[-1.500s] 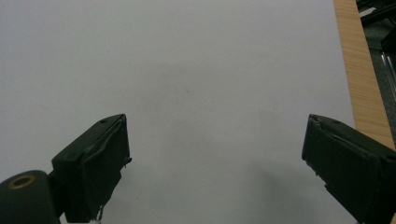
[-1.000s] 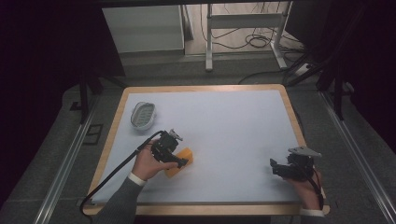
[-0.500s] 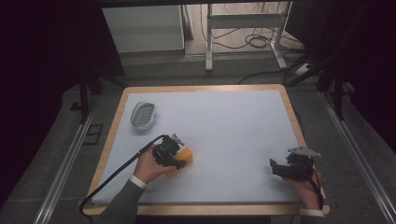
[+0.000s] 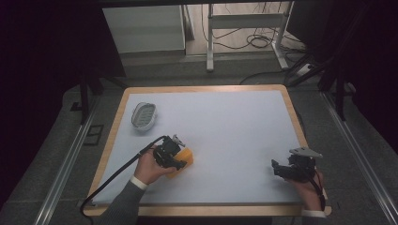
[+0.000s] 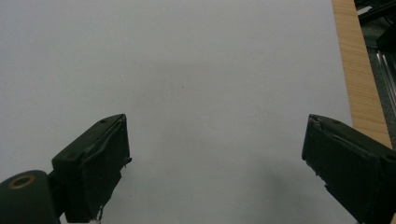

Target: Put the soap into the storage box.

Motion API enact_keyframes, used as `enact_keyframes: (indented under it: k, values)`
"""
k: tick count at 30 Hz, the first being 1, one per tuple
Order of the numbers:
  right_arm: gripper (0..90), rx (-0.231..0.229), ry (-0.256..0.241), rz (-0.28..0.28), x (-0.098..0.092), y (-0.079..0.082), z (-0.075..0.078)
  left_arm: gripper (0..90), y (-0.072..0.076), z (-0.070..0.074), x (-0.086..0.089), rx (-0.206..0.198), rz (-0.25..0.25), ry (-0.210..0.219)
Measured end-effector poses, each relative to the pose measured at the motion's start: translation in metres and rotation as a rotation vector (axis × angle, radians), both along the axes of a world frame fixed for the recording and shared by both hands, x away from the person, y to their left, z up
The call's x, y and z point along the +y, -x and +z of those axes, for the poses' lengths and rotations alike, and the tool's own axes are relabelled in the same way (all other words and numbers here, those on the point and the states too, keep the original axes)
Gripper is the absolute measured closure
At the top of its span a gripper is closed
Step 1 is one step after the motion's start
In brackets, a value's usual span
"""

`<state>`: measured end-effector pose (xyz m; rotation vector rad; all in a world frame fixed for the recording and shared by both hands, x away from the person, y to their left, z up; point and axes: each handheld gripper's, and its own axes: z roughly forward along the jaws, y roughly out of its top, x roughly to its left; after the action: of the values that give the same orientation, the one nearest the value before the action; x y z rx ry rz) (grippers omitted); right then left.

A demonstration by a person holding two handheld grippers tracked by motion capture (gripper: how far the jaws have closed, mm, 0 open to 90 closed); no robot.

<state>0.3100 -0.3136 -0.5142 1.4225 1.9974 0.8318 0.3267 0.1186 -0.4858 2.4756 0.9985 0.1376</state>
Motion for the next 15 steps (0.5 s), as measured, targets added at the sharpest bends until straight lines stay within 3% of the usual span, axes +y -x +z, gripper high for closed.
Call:
enact_keyframes:
  k: [10, 15]
  values:
    - [7.5, -0.006, -0.016, 0.007, 0.001, 0.001, 0.002, 60.8, 0.000, 0.012, 0.009, -0.013, 0.005, 0.042]
    - [7.5, -0.014, -0.022, 0.014, 0.001, 0.002, 0.004, 60.8, 0.000, 0.021, 0.014, -0.044, 0.021, 0.067]
